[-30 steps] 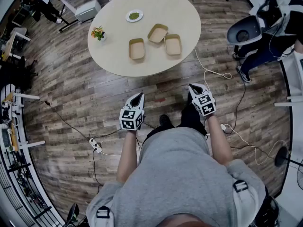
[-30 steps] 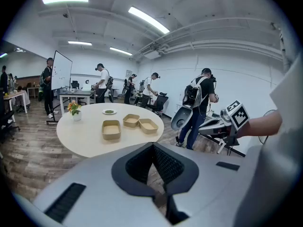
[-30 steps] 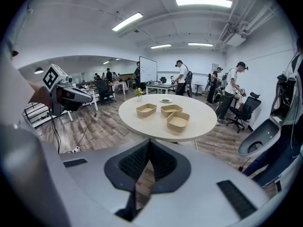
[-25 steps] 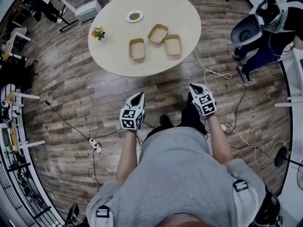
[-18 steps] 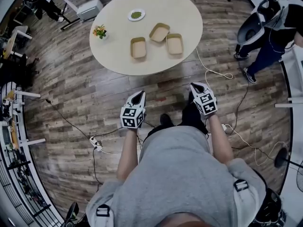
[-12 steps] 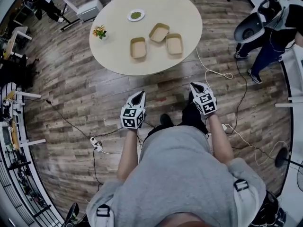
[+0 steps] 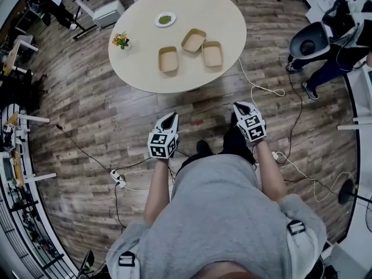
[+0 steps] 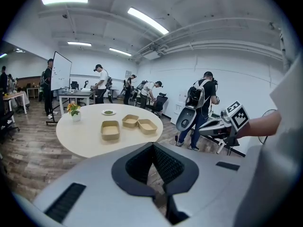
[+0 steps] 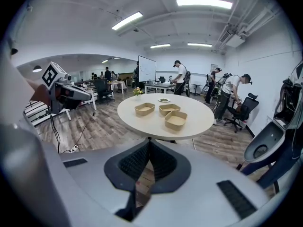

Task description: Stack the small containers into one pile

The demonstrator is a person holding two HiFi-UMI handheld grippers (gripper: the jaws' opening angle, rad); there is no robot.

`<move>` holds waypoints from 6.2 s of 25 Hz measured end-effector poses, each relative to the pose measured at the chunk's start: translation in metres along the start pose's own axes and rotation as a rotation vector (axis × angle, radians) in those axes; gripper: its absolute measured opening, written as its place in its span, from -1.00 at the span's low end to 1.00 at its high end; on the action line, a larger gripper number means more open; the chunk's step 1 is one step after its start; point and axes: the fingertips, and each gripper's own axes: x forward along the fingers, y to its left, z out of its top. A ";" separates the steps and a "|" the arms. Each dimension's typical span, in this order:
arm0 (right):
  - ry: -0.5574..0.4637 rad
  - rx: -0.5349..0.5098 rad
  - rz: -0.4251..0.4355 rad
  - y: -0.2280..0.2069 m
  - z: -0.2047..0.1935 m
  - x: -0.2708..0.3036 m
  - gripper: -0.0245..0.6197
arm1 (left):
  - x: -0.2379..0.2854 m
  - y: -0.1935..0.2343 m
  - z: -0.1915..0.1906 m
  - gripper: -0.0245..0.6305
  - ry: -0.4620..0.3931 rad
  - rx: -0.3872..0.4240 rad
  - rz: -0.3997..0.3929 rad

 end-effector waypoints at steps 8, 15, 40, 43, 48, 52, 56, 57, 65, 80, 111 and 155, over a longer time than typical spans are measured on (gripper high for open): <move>0.011 0.010 -0.002 -0.003 -0.008 0.000 -0.91 | 0.007 -0.003 -0.002 -0.87 0.014 0.001 -0.008; 0.022 0.027 -0.001 -0.022 -0.012 0.003 -0.91 | 0.025 -0.009 0.006 -0.87 0.029 0.006 -0.013; 0.068 -0.145 0.276 -0.118 0.027 0.108 -0.91 | 0.135 -0.004 0.063 -0.87 0.068 -0.081 0.156; 0.068 -0.183 0.339 -0.127 0.037 0.116 -0.90 | 0.149 -0.012 0.073 -0.87 0.058 -0.098 0.194; 0.109 -0.243 0.447 -0.145 0.036 0.124 -0.91 | 0.166 -0.028 0.076 -0.87 0.044 -0.156 0.281; 0.125 -0.298 0.504 -0.161 0.031 0.132 -0.90 | 0.174 -0.040 0.074 -0.87 0.030 -0.192 0.337; 0.112 -0.341 0.551 -0.169 0.039 0.143 -0.90 | 0.176 -0.043 0.073 -0.87 0.026 -0.214 0.393; 0.107 -0.346 0.562 -0.171 0.042 0.145 -0.91 | 0.177 -0.044 0.073 -0.87 0.026 -0.221 0.407; 0.099 -0.375 0.624 -0.170 0.055 0.157 -0.90 | 0.193 -0.037 0.083 -0.87 0.002 -0.243 0.451; 0.143 -0.418 0.616 -0.163 0.053 0.185 -0.90 | 0.228 0.007 0.096 -0.87 -0.021 -0.226 0.384; 0.345 -0.566 0.569 -0.089 0.038 0.277 -0.69 | 0.200 0.118 0.069 -0.87 0.047 -0.250 0.278; 0.284 -0.531 0.194 -0.111 0.104 0.297 -0.84 | 0.255 0.189 0.120 -0.87 0.104 -0.090 0.040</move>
